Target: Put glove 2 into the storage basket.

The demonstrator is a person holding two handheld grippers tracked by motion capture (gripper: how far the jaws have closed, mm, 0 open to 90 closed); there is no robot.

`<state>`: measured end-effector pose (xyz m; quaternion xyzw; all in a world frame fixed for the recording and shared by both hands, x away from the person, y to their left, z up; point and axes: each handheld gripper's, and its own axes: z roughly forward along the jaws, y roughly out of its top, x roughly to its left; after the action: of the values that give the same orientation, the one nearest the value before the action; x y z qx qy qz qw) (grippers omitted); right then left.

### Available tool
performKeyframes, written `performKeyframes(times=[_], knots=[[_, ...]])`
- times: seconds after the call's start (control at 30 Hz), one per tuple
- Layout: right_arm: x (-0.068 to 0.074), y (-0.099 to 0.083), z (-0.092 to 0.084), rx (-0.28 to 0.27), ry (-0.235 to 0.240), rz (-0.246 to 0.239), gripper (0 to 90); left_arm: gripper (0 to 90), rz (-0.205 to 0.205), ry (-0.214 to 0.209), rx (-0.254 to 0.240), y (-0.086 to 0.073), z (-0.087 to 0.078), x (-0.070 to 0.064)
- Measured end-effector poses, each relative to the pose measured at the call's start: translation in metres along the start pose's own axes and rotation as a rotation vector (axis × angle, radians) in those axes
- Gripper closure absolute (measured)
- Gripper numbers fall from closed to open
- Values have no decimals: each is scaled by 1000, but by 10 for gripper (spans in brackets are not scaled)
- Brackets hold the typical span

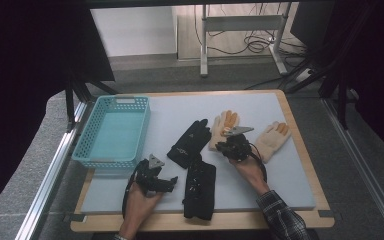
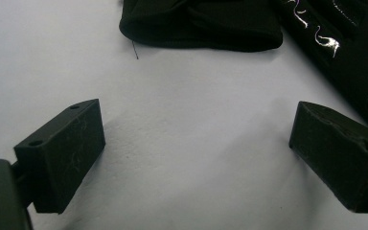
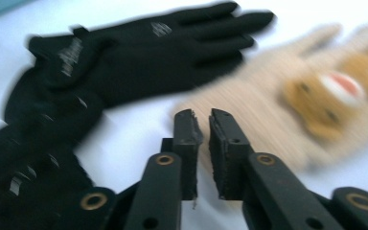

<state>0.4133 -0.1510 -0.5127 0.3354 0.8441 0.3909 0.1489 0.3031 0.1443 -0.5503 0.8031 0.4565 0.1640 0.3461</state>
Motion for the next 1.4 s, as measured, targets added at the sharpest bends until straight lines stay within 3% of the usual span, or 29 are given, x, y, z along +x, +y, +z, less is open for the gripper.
performKeyframes(times=[0.07, 0.13, 0.17, 0.2, 0.3, 0.33, 0.37, 0.4, 0.5, 0.57, 0.63, 0.67, 0.73, 0.8, 0.83, 0.97, 1.13, 1.4], knots=[[4, 7, 8, -2, 12, 1, 743, 53, 0, 0, 0, 0, 0, 0], [6, 13, 16, -4, 25, 14, 639, 53, 0, 0, 0, 0, 0, 0], [6, 13, 16, -4, 25, 14, 639, 53, 0, 0, 0, 0, 0, 0], [7, 19, 26, 5, 41, 31, 557, 53, 0, 0, 0, 0, 0, 0], [10, 26, 36, 9, 43, 50, 483, 53, 0, 0, -1, 0, 0, 0], [11, 32, 47, 24, 48, 66, 404, 53, 1, 1, 0, 0, 0, 0], [11, 32, 47, 24, 48, 66, 404, 53, 1, 1, 0, 0, 0, 0], [13, 36, 57, 53, 13, 64, 355, 53, 0, 0, -1, 0, 0, 0], [13, 38, 66, 65, -9, 57, 335, 53, 0, 0, -1, 0, 0, 0], [18, 40, 72, 87, -56, 37, 380, 53, 0, 0, -1, 0, 0, 0], [19, 40, 72, 93, -62, 32, 412, 53, 0, 0, -1, 0, 0, 0], [22, 41, 71, 93, -61, 41, 563, 53, 1, 0, 0, 0, 0, 0], [23, 41, 71, 92, -59, 45, 597, 53, 1, 0, 0, 0, 0, 0], [26, 42, 71, 84, -44, 41, 782, 53, 0, 0, 0, 0, 0, 0], [27, 42, 71, 84, -52, 35, 813, 53, 0, 0, 0, 0, 0, 0], [24, 44, 70, 85, -41, 37, 860, 53, -1, 0, -1, 0, 0, 0], [16, 49, 66, 31, -10, 56, 862, 53, -1, -2, 0, 0, 0, 0], [5, 74, 35, -51, 32, 58, 862, 52, 2, -6, 6, 0, -1, 1]])
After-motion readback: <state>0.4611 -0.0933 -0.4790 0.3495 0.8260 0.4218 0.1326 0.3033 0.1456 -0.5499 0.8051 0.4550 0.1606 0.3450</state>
